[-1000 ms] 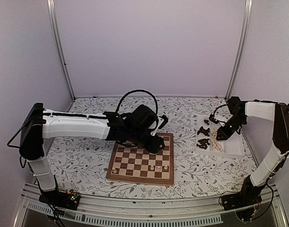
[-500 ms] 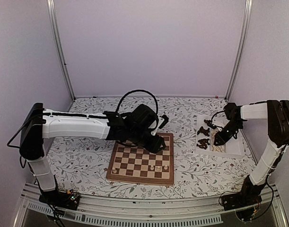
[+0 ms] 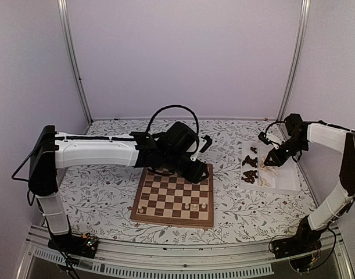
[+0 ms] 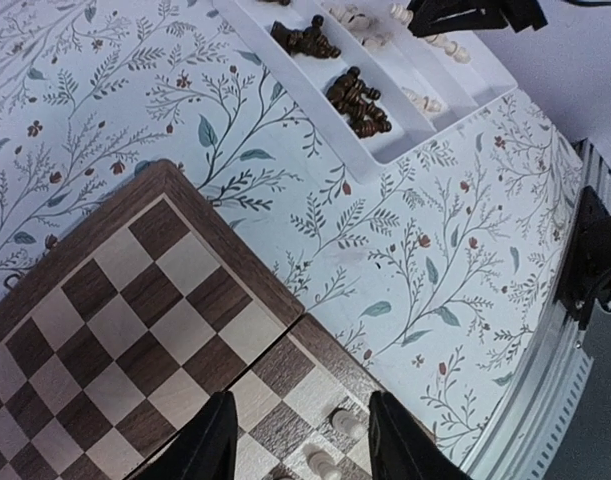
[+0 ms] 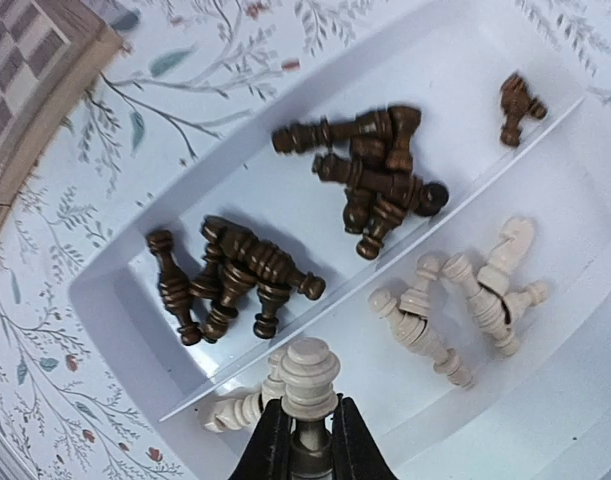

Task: Set up the chess pieces on the board
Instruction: Pick up the chess piece from the storage box.

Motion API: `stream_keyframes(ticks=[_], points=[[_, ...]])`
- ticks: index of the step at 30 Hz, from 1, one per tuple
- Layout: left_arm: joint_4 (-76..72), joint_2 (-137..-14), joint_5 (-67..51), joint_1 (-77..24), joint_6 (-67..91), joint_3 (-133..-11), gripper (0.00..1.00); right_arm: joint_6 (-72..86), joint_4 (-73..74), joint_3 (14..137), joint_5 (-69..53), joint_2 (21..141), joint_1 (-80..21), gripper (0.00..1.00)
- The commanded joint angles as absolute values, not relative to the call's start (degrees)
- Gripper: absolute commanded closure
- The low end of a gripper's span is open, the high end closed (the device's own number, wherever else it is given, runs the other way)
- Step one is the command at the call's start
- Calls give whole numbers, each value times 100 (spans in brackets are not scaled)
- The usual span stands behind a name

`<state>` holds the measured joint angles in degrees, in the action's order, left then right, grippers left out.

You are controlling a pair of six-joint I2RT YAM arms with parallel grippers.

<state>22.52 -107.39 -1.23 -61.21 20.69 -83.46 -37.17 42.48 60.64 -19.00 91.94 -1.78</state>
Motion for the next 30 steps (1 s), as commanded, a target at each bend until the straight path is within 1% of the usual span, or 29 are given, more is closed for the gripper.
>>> stream_keyframes(ticks=[1,3,11,16,19,24,30], points=[[1835,-10844,-84,-6056,1961,-8755,53,-3841,4287,6047,-3142,8459,-144,95],[1662,-10906,-113,-6044,1979,-8945,53,-3848,4183,5936,-3527,8232,-143,94],[582,-11291,-666,-6037,2480,-9391,54,-3786,3683,5555,-3424,7923,-149,96],[-232,-11736,-1031,-6029,3134,-9603,54,-4249,3759,5432,-4318,7683,-152,95],[-293,-12205,-1183,-6036,3425,-10078,55,-4633,4010,5455,-4724,7641,-179,95],[-105,-12977,-1416,-6056,3657,-10963,56,-5023,4277,5462,-4828,7595,-401,95],[-53,-13308,-1645,-6057,3773,-11336,58,-5089,4348,5440,-4781,7452,-642,95]])
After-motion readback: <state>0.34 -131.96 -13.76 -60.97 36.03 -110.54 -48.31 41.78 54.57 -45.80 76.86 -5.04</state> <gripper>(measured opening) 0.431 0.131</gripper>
